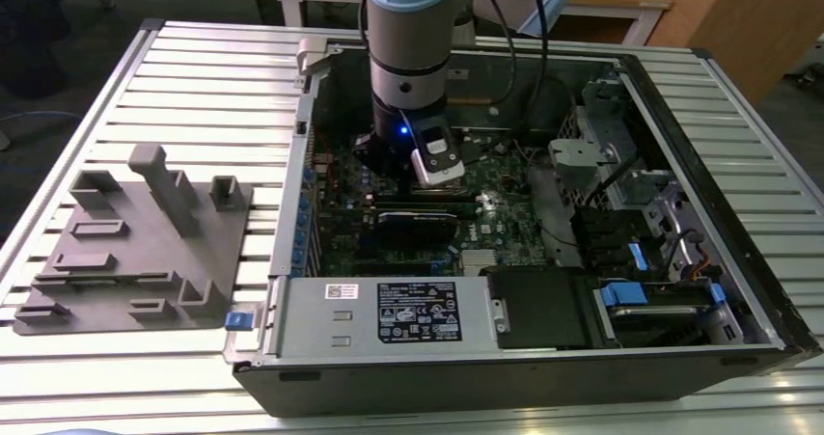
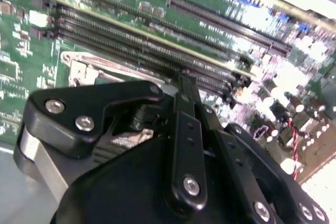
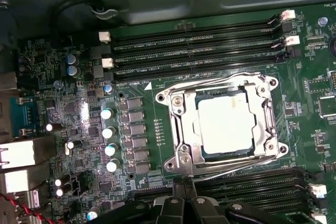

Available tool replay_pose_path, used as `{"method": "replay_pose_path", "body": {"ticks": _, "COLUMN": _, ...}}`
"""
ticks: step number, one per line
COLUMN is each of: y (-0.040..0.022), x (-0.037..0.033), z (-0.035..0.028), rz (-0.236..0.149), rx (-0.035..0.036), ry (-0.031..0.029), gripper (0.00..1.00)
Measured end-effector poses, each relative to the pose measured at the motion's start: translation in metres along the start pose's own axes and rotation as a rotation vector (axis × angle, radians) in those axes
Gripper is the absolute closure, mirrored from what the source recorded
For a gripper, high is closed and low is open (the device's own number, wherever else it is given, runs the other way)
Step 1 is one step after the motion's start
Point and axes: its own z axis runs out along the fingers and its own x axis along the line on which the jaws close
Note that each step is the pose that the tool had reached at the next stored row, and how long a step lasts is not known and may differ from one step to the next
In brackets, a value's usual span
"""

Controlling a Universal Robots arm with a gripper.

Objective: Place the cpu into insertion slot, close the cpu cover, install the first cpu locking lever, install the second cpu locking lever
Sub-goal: 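Install the second cpu locking lever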

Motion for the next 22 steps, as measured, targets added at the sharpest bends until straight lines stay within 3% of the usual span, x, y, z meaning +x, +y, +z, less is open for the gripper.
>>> {"method": "replay_pose_path", "body": {"ticks": 1, "y": 0.0001, "x": 0.0, "z": 0.0001, "rz": 0.0, "rx": -0.0028, "ry": 0.0002, "gripper": 0.89}}
{"method": "replay_pose_path", "body": {"ticks": 8, "y": 0.0, "x": 0.0, "z": 0.0003, "rz": 0.0, "rx": -0.0048, "ry": 0.0006, "gripper": 0.89}}
{"method": "replay_pose_path", "body": {"ticks": 10, "y": -0.0004, "x": 0.0001, "z": 0.0009, "rz": 0.0, "rx": -0.0124, "ry": 0.0018, "gripper": 0.89}}
{"method": "replay_pose_path", "body": {"ticks": 12, "y": -0.001, "x": 0.0002, "z": 0.0019, "rz": 0.001, "rx": -0.0261, "ry": 0.0039, "gripper": 0.89}}
{"method": "replay_pose_path", "body": {"ticks": 14, "y": -0.0016, "x": 0.0001, "z": 0.0022, "rz": 0.002, "rx": -0.033, "ry": 0.005, "gripper": 0.89}}
{"method": "replay_pose_path", "body": {"ticks": 19, "y": -0.0026, "x": 0.0, "z": 0.0031, "rz": 0.002, "rx": -0.0405, "ry": 0.0061, "gripper": 0.89}}
{"method": "replay_pose_path", "body": {"ticks": 22, "y": -0.0032, "x": -0.0001, "z": 0.004, "rz": 0.002, "rx": -0.049, "ry": 0.0071, "gripper": 0.89}}
